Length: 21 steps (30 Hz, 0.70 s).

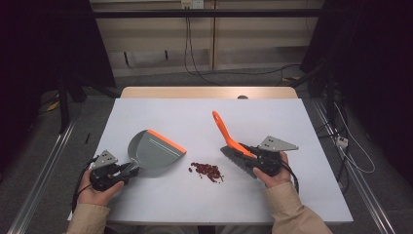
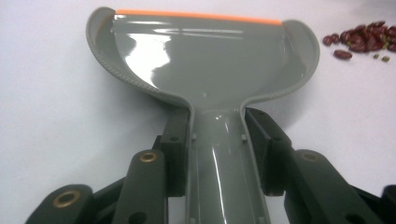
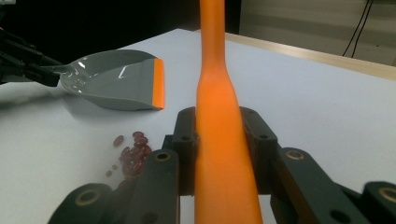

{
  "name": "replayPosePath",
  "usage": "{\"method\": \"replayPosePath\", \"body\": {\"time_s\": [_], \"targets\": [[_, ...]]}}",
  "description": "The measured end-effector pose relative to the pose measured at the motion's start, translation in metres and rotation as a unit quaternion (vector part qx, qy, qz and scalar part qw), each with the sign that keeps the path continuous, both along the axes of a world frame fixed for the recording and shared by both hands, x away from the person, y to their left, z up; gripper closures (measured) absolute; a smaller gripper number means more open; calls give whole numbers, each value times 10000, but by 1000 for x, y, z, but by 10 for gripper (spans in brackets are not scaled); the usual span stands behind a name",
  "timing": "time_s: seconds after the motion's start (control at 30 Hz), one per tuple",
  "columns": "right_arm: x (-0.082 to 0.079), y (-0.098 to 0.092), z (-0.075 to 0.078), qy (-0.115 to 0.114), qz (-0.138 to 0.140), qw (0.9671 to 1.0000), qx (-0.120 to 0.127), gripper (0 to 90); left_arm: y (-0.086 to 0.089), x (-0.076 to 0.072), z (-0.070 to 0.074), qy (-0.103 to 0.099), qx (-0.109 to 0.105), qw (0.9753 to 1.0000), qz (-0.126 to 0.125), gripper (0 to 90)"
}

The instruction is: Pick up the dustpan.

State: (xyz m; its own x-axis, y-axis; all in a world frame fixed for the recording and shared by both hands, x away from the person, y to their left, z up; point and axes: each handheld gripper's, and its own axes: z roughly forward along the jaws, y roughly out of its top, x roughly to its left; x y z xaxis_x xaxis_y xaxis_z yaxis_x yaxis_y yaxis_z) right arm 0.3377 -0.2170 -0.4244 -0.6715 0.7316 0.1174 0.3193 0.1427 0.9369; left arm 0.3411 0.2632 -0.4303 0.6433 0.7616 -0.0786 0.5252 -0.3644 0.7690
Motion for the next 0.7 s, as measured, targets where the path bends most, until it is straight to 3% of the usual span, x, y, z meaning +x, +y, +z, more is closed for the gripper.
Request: {"method": "replayPosePath", "body": {"time_s": [0.33, 0.4, 0.5, 0.6, 0.63, 0.7], "targets": [[1, 0, -2, 52, 19, 10000, 26, 708, -1, 3, -9, 69, -18, 9999, -76, 620], [1, 0, -2, 51, 21, 10000, 24, 708, -2, 4, -10, 100, 160, 9996, -187, 617], [1, 1, -2, 72, 25, 10000, 29, 708, -5, 6, -11, 118, 194, 9996, -157, 590], [1, 0, -3, 83, 22, 10000, 27, 708, -13, 10, -11, 98, 461, 9988, -163, 494], [1, 0, -3, 81, 11, 10000, 16, 708, -16, 12, -12, 174, 527, 9983, -185, 472], [2, 0, -3, 86, 12, 10000, 32, 708, -19, 14, -14, 205, 716, 9969, -270, 516]]}}
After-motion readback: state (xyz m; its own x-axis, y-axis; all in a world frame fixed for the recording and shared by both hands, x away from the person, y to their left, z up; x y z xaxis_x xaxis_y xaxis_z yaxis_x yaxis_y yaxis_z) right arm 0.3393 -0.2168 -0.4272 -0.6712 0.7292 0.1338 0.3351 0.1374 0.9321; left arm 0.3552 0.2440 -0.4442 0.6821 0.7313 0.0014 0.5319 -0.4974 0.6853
